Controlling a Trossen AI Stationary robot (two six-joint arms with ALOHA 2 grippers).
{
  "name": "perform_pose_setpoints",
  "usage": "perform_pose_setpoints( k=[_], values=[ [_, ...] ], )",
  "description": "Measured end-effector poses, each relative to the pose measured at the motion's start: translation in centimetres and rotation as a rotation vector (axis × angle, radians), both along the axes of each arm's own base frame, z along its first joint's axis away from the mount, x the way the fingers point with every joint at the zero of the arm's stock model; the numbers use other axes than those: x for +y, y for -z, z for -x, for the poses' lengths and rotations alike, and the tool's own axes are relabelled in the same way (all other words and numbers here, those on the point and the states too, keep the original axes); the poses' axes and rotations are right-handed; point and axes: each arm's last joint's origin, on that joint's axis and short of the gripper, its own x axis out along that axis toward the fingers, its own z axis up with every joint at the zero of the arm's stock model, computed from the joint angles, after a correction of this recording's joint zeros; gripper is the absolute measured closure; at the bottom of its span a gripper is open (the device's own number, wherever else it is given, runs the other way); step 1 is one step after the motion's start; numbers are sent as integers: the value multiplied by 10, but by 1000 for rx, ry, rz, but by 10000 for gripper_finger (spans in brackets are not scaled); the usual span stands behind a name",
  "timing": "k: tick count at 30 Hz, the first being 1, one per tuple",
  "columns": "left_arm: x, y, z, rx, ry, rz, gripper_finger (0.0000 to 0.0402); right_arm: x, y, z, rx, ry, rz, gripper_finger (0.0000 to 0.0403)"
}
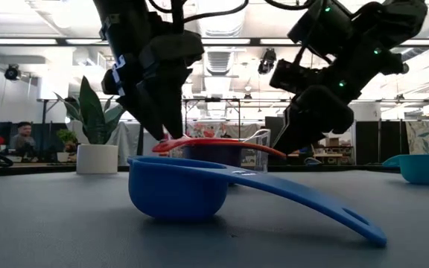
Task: Nest measuring cups in basket
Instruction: Stack the red measuring cup on top of the orange measuring cup
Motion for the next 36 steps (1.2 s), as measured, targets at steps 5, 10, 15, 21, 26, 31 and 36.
perform_pose_setpoints(
  k=[5, 10, 15, 21, 26, 31, 36],
  values=[
    [-1, -1, -3, -33, 7, 8, 171, 7, -2, -6, -5, -16, -7, 306],
    [-2, -2, -6, -56, 26, 28, 171, 13, -11, -4, -24, -24, -21, 307],
    [0, -9, 0, 30, 17, -4, 171, 14, -11, -2, -22, -27, -19, 309],
    [6, -23, 14, 148, -73, -96, 171, 14, -10, -1, -8, -23, -14, 309],
    [6, 0, 10, 188, -110, -76, 171, 14, -11, -1, -11, -24, -14, 308],
    [2, 11, -2, 176, -113, -64, 170, 14, -11, -1, -11, -17, -22, 310],
    [-2, 7, -15, 126, -89, -50, 170, 14, -11, -2, -13, -8, -32, 311]
  ],
)
